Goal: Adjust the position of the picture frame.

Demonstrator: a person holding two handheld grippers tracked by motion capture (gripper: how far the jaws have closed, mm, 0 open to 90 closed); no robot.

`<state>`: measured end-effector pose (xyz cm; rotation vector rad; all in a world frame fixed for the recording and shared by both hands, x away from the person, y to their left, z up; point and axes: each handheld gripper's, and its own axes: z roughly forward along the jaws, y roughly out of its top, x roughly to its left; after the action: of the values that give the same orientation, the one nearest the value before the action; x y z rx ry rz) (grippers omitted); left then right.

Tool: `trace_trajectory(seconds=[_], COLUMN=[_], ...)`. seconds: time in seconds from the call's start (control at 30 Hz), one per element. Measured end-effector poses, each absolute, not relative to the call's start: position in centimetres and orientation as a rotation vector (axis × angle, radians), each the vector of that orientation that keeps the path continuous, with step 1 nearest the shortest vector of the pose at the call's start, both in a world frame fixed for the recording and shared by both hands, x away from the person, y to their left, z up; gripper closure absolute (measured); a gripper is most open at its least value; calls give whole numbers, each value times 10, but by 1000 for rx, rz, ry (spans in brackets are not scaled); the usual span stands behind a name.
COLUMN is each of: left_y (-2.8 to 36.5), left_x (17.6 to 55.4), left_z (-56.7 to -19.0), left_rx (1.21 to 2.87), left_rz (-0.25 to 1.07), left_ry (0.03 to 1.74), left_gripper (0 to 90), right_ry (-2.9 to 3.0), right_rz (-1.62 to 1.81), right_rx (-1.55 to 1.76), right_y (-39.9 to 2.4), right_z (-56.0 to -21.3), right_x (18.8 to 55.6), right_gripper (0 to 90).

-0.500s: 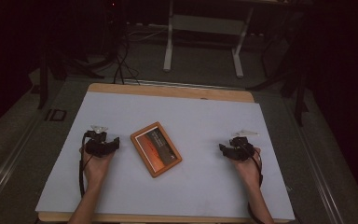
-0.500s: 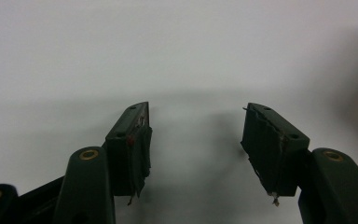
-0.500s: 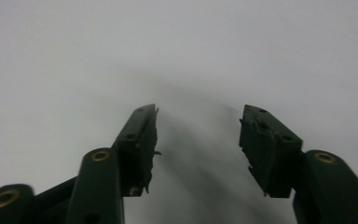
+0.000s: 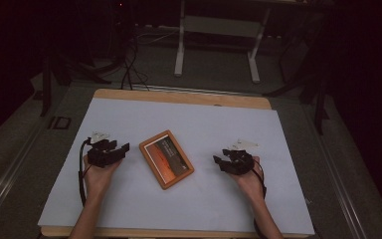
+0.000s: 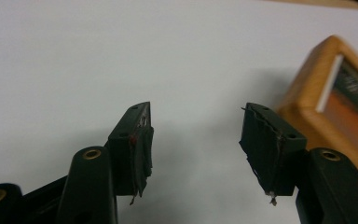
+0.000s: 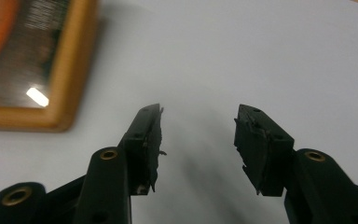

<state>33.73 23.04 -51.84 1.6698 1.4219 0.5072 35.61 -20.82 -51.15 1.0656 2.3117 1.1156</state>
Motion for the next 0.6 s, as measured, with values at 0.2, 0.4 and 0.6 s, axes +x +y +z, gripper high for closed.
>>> trace_trajectory(seconds=[0.2,0.4,0.6], left_y=[230,222,208], left_x=[336,337,343], left_z=[-514,-512,-515], left_rx=[1657,1661,1683], left_rz=[445,368,279], left_ry=[1376,1326,1291], left_gripper=[435,405,354], right_ry=[2373,2420,2473], right_rz=[1144,1135,1148], right_rx=[985,913,850], right_y=[-189,-171,-154], right_z=[-508,-508,-511], right_x=[351,349,347], right_gripper=[494,452,438])
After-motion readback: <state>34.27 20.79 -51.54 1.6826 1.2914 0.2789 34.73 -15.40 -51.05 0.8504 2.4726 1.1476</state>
